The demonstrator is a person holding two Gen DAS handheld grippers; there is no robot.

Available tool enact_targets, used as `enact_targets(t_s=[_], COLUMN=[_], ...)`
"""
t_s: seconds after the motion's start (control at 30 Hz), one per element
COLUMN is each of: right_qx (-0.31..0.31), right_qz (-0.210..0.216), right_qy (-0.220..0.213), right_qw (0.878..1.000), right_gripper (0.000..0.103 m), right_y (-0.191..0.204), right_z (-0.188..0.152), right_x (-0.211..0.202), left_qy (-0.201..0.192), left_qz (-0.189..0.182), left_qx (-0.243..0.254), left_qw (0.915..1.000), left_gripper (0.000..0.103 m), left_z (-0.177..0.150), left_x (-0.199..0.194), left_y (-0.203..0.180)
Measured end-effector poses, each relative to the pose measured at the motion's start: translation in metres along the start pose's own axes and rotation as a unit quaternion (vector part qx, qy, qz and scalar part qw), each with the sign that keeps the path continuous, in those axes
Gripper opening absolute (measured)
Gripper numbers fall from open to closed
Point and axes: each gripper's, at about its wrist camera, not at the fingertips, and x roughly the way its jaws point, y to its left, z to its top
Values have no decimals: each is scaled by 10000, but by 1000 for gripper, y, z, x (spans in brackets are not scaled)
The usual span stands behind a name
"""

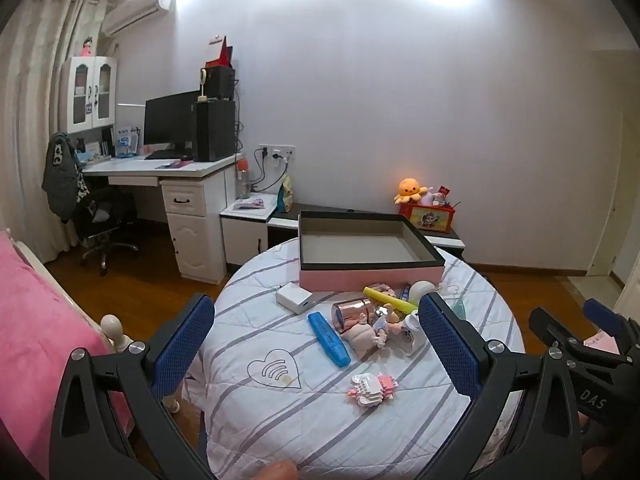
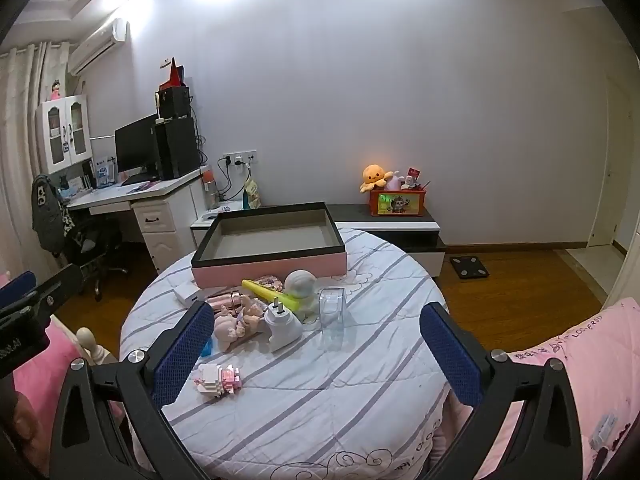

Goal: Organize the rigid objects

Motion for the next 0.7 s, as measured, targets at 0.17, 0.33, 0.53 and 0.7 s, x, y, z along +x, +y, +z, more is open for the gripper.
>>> enact_targets(t_s=[0.17,0.33,0.53,0.7], right_qx=[-3,-6,3,1], right_qz=[9,0,-3,-12], right_qy=[16,2,-57,-54], right_qw=[10000,10000,10000,10000], right_gripper=[103,103,103,103], right_y=[-1,-1,-1,-1], right_z=[0,5,3,3], right_x=[-1,-5,-5,-4], left_qy=[-72,-55,-58,-91], left_qz=[49,36,43,49], left_qx=[37,78,150,172], left_qw=[10000,9999,9999,9998], left_gripper=[103,103,103,103], left_z=[-3,-6,-4,-1], left_x=[-4,-4,-3,-6], left_y=[-1,-2,-6,-8])
